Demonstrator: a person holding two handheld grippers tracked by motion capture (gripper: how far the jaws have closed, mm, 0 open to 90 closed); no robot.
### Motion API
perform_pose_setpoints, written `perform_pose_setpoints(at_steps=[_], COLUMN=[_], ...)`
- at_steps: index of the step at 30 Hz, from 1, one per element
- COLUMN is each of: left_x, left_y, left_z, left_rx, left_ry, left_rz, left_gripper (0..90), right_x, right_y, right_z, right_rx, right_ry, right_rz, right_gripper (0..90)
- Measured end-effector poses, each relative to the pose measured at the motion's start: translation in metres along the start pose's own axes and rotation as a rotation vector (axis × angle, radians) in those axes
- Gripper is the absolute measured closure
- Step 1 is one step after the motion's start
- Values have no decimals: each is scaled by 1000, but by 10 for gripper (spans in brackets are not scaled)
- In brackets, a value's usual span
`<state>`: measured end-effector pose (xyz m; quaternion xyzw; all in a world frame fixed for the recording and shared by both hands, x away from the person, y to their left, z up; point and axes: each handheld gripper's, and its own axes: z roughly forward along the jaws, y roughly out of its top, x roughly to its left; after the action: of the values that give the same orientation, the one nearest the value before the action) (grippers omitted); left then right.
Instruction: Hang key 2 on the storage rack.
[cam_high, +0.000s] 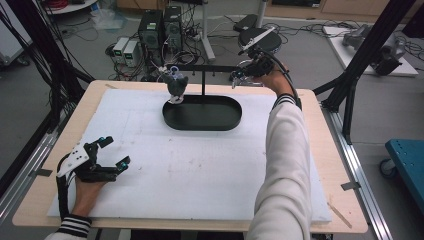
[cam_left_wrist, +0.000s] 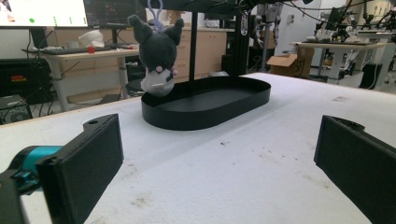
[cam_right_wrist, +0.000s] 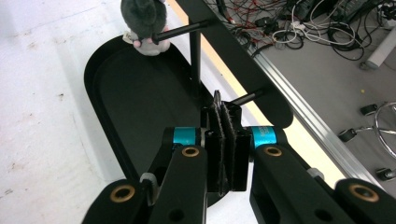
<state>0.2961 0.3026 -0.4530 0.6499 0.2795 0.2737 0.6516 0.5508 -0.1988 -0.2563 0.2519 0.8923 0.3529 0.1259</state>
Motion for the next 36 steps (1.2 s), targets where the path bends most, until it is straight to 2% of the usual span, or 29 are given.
perform_pose_setpoints(at_steps=[7, 14, 22, 24, 27, 29, 30, 32, 34, 36], left_x=[0, 0, 0, 0, 0, 0, 0, 0, 0, 0], left_y=[0, 0, 0, 0, 0, 0, 0, 0, 0, 0], left_z=[0, 0, 0, 0, 0, 0, 0, 0, 0, 0], left_rx=[0, 0, 0, 0, 1, 0, 2, 1, 2, 1], left_ry=[1, 1, 1, 1, 0, -1, 0, -1, 0, -1], left_rz=[-1, -1, 0, 1, 1, 1, 2, 4, 5, 1], left_gripper=[17, 17, 17, 17, 17, 17, 17, 17, 18, 17], right_x=[-4, -8, -10, -10, -9, -9, -9, -6, -6, -4], right_y=[0, -2, -4, -4, -4, -6, -7, -12, -20, -27], right_z=[5, 6, 8, 7, 4, 0, -2, -7, -12, -18], right_rx=[-13, -17, -20, -31, -38, -41, -58, -107, -115, -128], right_ry=[-12, -42, -51, -67, -95, -100, -114, -150, -177, -188], right_rz=[-8, 3, 15, 26, 24, 19, 20, 28, 52, 88], right_gripper=[884, 884, 870, 810, 688, 639, 558, 261, 112, 7])
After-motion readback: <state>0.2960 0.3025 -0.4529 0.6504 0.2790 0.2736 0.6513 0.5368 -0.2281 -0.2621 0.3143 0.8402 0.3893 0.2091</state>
